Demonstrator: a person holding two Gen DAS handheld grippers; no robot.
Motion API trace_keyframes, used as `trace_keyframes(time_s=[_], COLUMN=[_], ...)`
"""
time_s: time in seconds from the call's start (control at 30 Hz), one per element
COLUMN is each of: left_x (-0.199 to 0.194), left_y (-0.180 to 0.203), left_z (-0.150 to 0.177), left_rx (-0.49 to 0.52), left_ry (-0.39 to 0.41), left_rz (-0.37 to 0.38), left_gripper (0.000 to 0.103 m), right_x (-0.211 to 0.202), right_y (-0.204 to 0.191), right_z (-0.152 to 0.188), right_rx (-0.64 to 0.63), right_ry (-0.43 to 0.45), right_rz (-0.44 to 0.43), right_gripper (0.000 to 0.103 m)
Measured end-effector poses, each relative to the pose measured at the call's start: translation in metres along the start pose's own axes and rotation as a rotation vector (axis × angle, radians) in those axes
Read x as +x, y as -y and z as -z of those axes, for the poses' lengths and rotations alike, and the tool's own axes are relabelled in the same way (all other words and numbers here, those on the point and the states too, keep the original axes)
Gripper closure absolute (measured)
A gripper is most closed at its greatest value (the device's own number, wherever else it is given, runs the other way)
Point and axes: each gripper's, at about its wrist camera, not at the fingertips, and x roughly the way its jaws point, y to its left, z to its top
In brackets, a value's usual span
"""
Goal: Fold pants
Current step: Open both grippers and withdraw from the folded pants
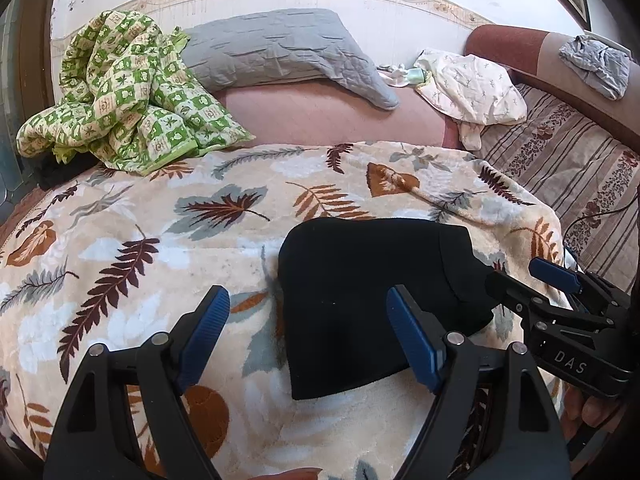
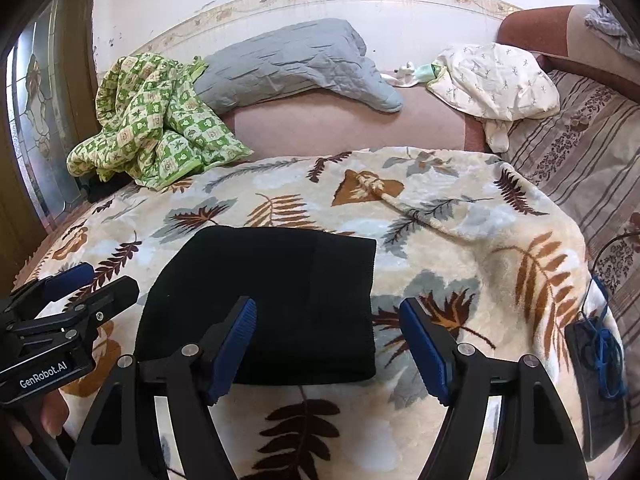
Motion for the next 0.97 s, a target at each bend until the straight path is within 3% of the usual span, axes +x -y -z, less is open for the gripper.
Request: trace_keyframes(time_s=[0.97], left_x=[-0.0017], left_y=[-0.0026], left_z=[-0.0014], left_rx=[-0.003], left_ry=[0.017], left_rz=[-0.002], left_gripper=[0.022], right_x=[0.0039], right_y=[0.0005], right_z=[0.0026], right_rx=[0.012], right_ry=[-0.013], right_rz=[-0.003], right_gripper=[0.027])
